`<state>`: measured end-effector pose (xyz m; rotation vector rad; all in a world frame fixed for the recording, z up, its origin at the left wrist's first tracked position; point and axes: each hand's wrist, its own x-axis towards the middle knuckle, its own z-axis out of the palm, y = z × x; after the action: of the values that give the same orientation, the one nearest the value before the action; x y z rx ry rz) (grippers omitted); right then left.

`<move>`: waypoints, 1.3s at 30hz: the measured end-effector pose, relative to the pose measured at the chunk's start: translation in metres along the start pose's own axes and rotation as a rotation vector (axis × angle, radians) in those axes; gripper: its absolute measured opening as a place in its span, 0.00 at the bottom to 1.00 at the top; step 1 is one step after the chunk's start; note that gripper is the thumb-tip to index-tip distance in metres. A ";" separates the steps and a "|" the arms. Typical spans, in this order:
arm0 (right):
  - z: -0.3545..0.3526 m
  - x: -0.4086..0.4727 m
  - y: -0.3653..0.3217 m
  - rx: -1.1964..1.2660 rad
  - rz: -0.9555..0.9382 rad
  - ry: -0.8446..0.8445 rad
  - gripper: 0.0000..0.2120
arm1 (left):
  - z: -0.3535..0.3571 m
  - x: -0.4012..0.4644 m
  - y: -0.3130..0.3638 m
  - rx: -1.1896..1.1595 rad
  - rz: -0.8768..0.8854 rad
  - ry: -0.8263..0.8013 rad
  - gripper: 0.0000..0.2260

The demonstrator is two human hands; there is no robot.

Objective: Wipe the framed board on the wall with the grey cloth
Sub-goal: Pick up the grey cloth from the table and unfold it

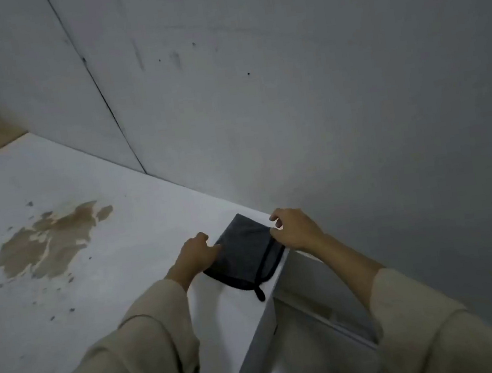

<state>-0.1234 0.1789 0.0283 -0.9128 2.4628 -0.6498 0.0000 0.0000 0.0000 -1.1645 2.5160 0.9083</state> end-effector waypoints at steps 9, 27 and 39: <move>0.054 0.053 0.014 -0.148 0.098 -0.067 0.20 | 0.027 0.039 -0.012 0.055 -0.105 -0.032 0.21; -0.004 0.048 -0.017 0.785 0.151 -0.192 0.15 | -0.104 0.013 0.046 0.011 0.347 0.014 0.08; -0.127 -0.040 -0.115 0.545 -0.426 0.235 0.13 | -0.204 -0.082 0.128 -0.398 0.339 0.283 0.06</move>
<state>-0.1089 0.1635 0.2031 -1.1800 2.0923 -1.5573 -0.0310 -0.0132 0.2526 -1.0434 2.9099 1.4780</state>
